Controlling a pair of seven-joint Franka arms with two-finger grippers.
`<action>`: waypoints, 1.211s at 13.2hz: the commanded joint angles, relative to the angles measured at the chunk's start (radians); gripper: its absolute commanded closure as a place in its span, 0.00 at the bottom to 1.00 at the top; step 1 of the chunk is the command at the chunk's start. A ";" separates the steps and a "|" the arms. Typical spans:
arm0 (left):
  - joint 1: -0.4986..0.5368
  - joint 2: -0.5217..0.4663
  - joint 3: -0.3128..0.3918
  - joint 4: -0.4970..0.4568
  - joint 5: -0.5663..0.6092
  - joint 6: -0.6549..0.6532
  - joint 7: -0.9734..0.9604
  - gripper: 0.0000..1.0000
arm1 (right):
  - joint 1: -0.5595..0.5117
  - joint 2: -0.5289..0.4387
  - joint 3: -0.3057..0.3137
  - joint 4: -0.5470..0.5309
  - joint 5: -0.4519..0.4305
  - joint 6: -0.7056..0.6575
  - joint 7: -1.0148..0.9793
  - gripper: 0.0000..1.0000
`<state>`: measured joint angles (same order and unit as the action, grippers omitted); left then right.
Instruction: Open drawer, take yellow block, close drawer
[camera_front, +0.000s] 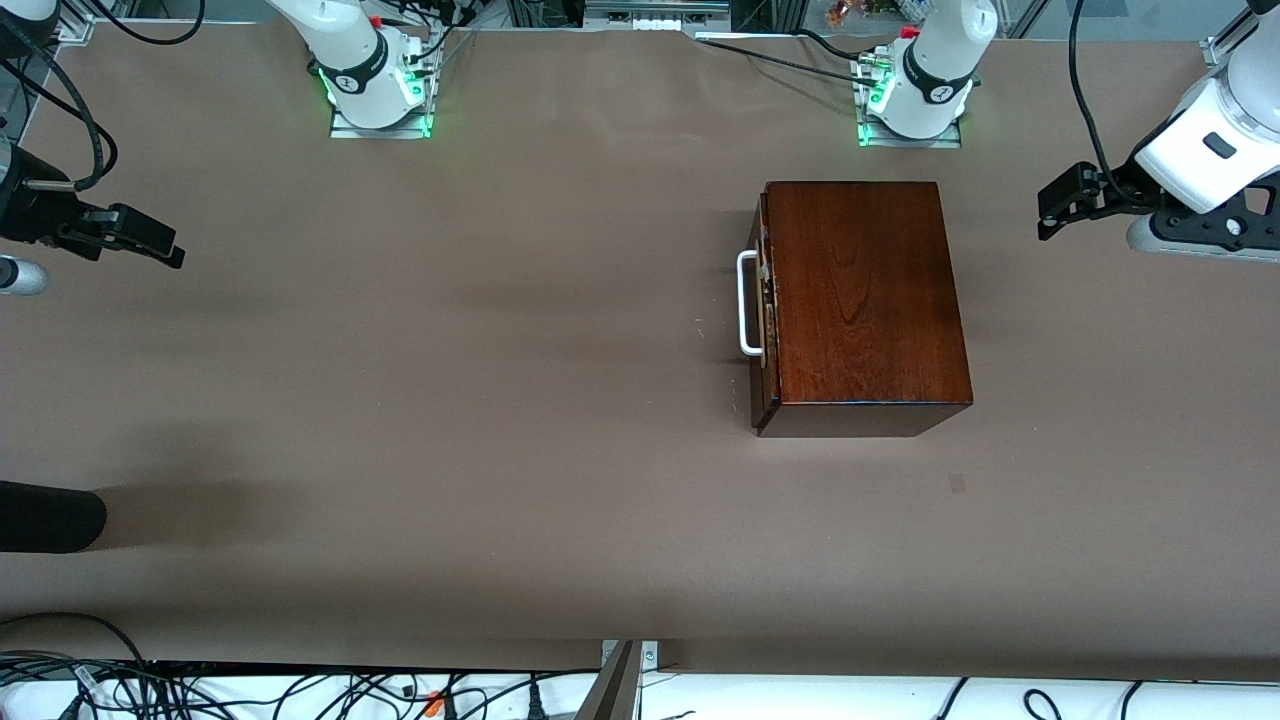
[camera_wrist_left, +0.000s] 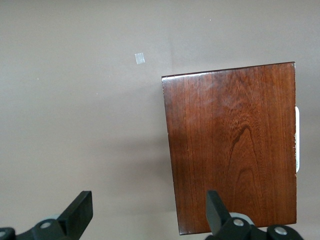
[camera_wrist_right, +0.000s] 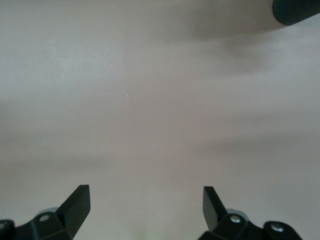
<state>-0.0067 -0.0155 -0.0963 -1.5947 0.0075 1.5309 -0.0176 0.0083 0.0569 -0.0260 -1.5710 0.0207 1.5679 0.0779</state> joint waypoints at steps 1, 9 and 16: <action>0.007 0.017 -0.002 0.036 -0.015 -0.025 -0.007 0.00 | -0.017 -0.012 0.015 0.003 0.001 -0.002 0.008 0.00; 0.005 0.017 -0.002 0.035 -0.015 -0.035 -0.008 0.00 | -0.016 -0.008 0.018 0.003 0.002 -0.002 0.008 0.00; -0.002 0.041 -0.064 0.033 -0.020 -0.142 -0.001 0.00 | -0.017 -0.002 0.017 0.023 0.002 0.000 0.008 0.00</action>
<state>-0.0080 -0.0095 -0.1299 -1.5939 0.0062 1.4569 -0.0176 0.0080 0.0569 -0.0252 -1.5614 0.0207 1.5696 0.0779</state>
